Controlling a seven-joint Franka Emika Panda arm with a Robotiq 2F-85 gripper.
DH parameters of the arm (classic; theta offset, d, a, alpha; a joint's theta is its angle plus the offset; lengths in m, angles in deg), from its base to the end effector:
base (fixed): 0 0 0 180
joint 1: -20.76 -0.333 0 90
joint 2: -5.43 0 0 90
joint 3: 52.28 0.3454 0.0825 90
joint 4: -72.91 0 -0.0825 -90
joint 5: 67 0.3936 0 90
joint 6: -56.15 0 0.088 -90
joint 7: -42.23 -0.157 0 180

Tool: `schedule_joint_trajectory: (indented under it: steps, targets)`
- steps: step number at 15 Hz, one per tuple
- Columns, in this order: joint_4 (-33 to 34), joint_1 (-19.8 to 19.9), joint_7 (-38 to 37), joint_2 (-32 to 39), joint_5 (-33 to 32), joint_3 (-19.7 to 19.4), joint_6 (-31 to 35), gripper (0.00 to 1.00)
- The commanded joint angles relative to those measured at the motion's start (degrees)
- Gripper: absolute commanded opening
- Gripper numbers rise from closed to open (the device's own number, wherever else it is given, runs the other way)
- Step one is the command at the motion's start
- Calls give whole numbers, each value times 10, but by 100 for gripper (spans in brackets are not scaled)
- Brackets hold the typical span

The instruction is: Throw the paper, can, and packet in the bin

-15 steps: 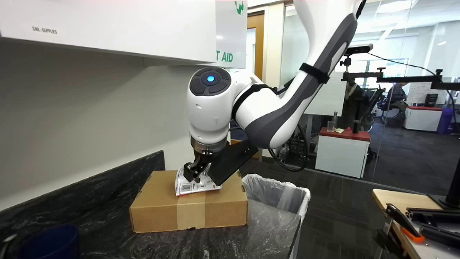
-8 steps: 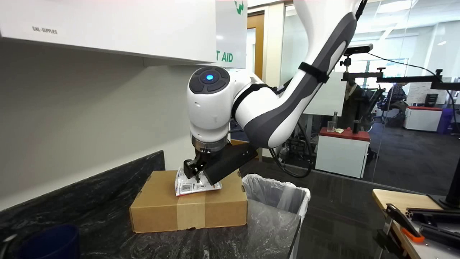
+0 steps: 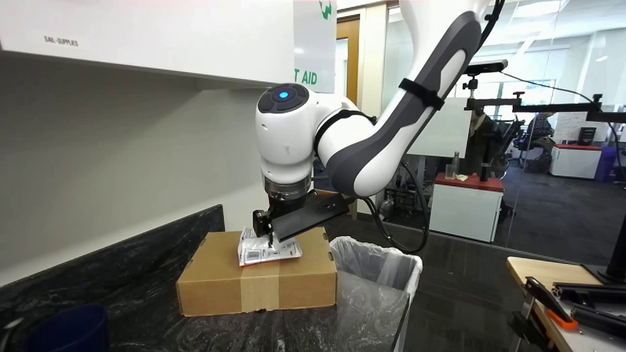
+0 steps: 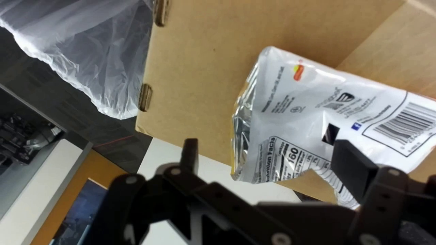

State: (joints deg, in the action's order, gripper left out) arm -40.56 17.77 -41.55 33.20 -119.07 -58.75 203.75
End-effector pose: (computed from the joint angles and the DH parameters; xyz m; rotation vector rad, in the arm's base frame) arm 0.6514 -0.0458 0.2033 2.5174 -0.9844 0.6005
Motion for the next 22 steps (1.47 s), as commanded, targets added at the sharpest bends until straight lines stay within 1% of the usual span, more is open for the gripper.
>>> schedule_joint_trajectory:
  steps: [1, 4, 7, 9, 14, 18, 21, 22]
  targets:
    - [-17, 13, 23, -17, 39, -2, 30, 100]
    - [-19, 19, 44, -17, 62, -5, 56, 100]
    - [-26, 26, 97, -17, 71, -9, 114, 100]
    - [-28, 28, 128, -15, 88, -14, 139, 100]
    - [-37, 23, 207, -11, 161, -29, 153, 100]
    - [-49, 21, 273, -7, 232, -39, 172, 100]
    - [-57, 15, 333, 0, 288, -44, 182, 100]
    - [-69, 10, 351, -9, 299, -48, 184, 100]
